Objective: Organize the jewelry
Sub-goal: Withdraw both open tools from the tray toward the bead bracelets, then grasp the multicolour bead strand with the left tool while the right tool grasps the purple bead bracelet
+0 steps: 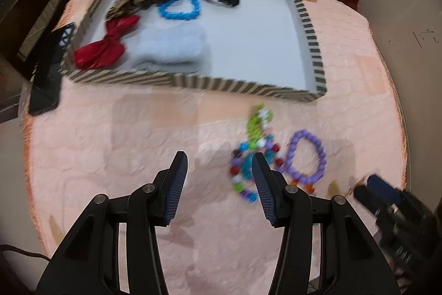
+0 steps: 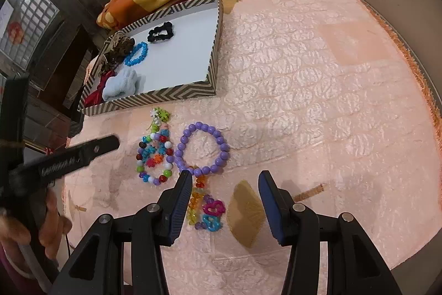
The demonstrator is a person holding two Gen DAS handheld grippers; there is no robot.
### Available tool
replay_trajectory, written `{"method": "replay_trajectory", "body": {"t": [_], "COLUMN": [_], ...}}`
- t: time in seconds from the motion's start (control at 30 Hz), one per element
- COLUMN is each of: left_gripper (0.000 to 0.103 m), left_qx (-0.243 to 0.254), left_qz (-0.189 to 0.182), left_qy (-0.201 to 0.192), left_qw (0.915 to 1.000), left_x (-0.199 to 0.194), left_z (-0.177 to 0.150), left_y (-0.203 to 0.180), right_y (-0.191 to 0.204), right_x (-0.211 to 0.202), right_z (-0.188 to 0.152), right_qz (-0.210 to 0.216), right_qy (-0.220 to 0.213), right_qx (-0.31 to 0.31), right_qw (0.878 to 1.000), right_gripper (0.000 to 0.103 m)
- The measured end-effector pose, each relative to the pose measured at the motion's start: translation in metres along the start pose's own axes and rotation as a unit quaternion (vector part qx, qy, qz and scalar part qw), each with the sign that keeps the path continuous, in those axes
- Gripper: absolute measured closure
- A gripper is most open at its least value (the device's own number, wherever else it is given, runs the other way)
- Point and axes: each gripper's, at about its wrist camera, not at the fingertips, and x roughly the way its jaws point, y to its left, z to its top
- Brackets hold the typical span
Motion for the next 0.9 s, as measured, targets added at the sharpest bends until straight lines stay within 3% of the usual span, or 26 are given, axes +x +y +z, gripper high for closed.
{"method": "replay_trajectory", "body": {"t": [0.3, 0.7, 0.83, 0.9], "left_gripper": [0.055, 0.056, 0.083, 0.089], "left_qx": [0.002, 0.034, 0.043, 0.048], "left_qz": [0.013, 0.031, 0.010, 0.010], "left_qy": [0.015, 0.031, 0.024, 0.021], "left_qw": [0.9998, 0.9985, 0.9987, 0.9986], "left_x": [0.036, 0.063, 0.067, 0.066], "left_z": [0.031, 0.035, 0.037, 0.037], "left_y": [-0.022, -0.037, -0.043, -0.045], "right_y": [-0.007, -0.022, -0.022, -0.018], "right_x": [0.006, 0.014, 0.016, 0.018], "right_z": [0.001, 0.004, -0.001, -0.005], "right_qz": [0.000, 0.010, 0.021, 0.026], "right_qy": [0.001, 0.011, 0.017, 0.023], "right_qx": [-0.008, 0.011, 0.012, 0.001], "right_qw": [1.000, 1.000, 1.000, 0.999], "right_gripper": [0.055, 0.055, 0.055, 0.055]}}
